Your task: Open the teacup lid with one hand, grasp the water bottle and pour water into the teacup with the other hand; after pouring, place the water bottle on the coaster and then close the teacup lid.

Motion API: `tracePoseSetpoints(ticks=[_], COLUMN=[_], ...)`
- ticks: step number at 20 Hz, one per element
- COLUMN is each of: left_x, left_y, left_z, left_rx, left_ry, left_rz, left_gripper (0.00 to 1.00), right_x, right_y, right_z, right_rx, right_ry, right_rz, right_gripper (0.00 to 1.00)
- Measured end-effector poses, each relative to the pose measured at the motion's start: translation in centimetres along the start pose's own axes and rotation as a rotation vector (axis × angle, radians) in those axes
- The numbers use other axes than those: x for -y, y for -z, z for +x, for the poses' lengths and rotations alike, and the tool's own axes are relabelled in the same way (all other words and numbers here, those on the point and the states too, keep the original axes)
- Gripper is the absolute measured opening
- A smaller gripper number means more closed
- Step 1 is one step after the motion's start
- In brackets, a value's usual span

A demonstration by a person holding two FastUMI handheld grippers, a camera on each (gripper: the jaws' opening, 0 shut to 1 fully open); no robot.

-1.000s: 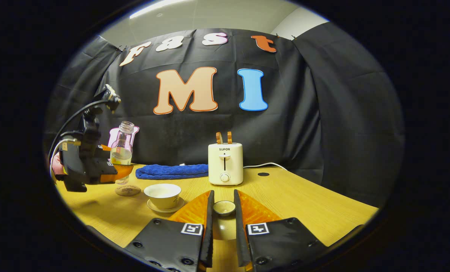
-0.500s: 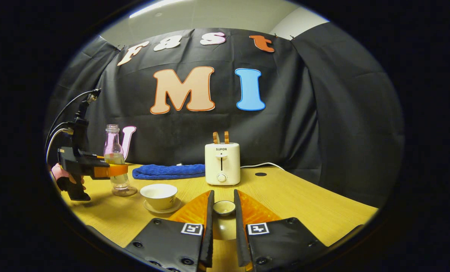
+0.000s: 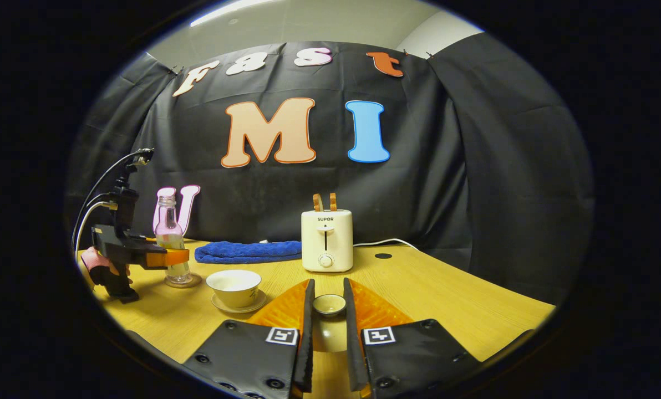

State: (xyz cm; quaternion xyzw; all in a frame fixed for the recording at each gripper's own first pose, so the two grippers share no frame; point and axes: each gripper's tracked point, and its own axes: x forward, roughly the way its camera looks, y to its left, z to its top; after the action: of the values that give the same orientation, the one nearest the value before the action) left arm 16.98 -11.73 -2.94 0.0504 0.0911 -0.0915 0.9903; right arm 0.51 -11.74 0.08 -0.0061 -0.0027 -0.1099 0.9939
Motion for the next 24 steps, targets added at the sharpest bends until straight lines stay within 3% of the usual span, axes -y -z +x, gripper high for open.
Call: tracePoseSetpoints(ticks=[15,21,24], left_x=[0.1,0.0,-0.5], left_y=[-0.3,-0.3,-0.9], left_z=[0.0,-0.6,-1.5], left_rx=[0.011,0.021,0.050], left_ry=[0.026,0.025,0.015], left_rz=[-0.023,-0.055,-0.091], left_gripper=[0.74,0.96,0.97], right_x=[0.0,0.0,-0.2], right_y=[-0.1,0.0,0.1], right_z=[0.0,0.0,0.1], right_rx=[0.001,0.000,-0.002], right_ry=[-0.001,-0.005,-0.013], right_rz=[0.000,0.001,0.001], right_gripper=[0.28,0.28,0.28])
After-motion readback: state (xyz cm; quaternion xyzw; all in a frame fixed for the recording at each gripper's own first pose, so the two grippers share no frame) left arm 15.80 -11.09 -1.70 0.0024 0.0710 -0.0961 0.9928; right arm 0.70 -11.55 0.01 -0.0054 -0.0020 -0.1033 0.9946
